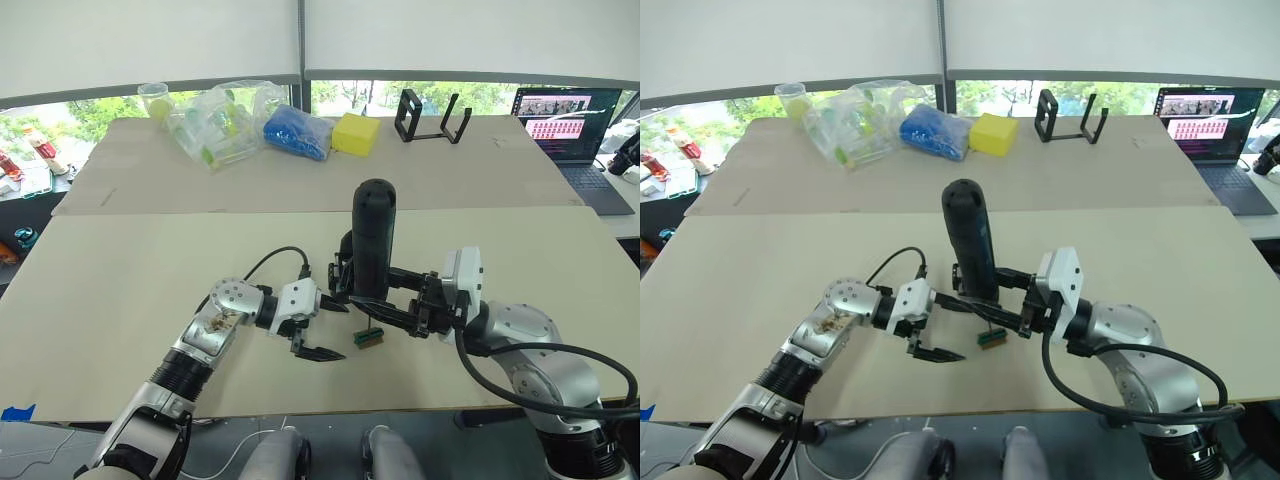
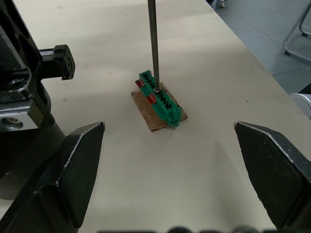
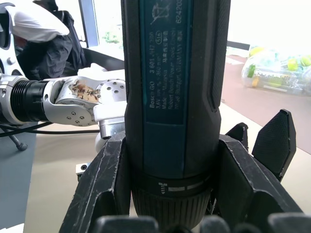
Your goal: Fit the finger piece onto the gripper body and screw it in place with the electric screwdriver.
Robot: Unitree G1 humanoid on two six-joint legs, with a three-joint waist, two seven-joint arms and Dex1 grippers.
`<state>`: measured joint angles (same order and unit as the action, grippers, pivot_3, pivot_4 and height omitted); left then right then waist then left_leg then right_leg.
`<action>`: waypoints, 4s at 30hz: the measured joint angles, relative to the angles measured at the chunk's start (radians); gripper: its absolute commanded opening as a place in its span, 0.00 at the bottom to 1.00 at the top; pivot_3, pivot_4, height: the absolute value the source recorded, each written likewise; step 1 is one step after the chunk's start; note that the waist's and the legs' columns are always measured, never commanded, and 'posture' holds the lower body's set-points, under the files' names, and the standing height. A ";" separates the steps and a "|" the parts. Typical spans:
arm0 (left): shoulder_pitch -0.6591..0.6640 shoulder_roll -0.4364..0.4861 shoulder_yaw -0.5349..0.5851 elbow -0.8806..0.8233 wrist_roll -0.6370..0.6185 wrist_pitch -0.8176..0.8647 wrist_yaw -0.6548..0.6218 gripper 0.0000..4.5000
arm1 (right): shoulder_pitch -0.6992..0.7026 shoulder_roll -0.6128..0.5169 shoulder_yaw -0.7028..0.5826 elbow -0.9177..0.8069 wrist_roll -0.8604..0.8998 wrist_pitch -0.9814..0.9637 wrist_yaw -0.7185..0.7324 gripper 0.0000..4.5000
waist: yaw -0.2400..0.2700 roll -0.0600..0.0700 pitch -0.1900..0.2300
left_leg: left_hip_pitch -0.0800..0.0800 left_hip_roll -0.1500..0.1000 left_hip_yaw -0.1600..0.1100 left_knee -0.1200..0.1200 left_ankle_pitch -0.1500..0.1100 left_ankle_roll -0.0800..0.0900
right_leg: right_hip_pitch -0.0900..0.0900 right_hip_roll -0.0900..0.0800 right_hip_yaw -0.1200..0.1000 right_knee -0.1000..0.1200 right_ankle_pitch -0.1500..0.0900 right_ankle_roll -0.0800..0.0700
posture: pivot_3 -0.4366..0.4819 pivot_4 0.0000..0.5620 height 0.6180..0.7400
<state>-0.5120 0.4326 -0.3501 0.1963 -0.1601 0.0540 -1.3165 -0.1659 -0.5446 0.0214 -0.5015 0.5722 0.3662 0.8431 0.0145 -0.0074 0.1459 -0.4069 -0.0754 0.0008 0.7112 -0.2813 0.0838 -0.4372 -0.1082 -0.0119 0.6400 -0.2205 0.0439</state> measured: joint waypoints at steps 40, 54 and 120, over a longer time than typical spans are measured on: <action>-0.095 -0.172 0.117 0.275 0.045 0.036 0.325 0.89 | -0.232 -0.078 -0.112 -0.098 0.314 0.267 -0.113 0.43 | 0.002 -0.001 0.000 | -0.002 0.000 0.000 0.000 0.000 0.000 | -0.001 -0.001 0.000 0.000 0.000 0.000 | 0.48 0.27 1.00; -0.274 -0.168 0.103 0.553 0.044 -0.103 0.005 0.50 | -0.159 -0.103 -0.131 -0.178 0.346 0.253 -0.116 0.43 | 0.004 -0.001 0.001 | -0.004 -0.001 0.000 0.001 0.000 0.000 | -0.002 -0.001 -0.001 0.000 0.000 0.000 | 0.48 0.27 1.00; 0.075 -0.183 0.132 0.002 0.077 0.137 0.440 0.50 | -0.481 0.081 0.050 0.043 0.134 0.267 -0.092 0.43 | -0.003 -0.001 0.001 | -0.003 0.000 0.000 0.000 0.000 0.000 | -0.003 -0.002 0.000 0.001 0.000 0.000 | 0.48 0.27 1.00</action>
<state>-0.4372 0.2499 -0.2185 0.1987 -0.0826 0.1914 -0.8769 -0.6468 -0.4636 0.0718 -0.4589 0.7064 0.6333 0.7511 0.0115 -0.0086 0.1466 -0.4097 -0.0758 0.0008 0.7113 -0.2814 0.0839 -0.4402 -0.1099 -0.0123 0.6407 -0.2203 0.0440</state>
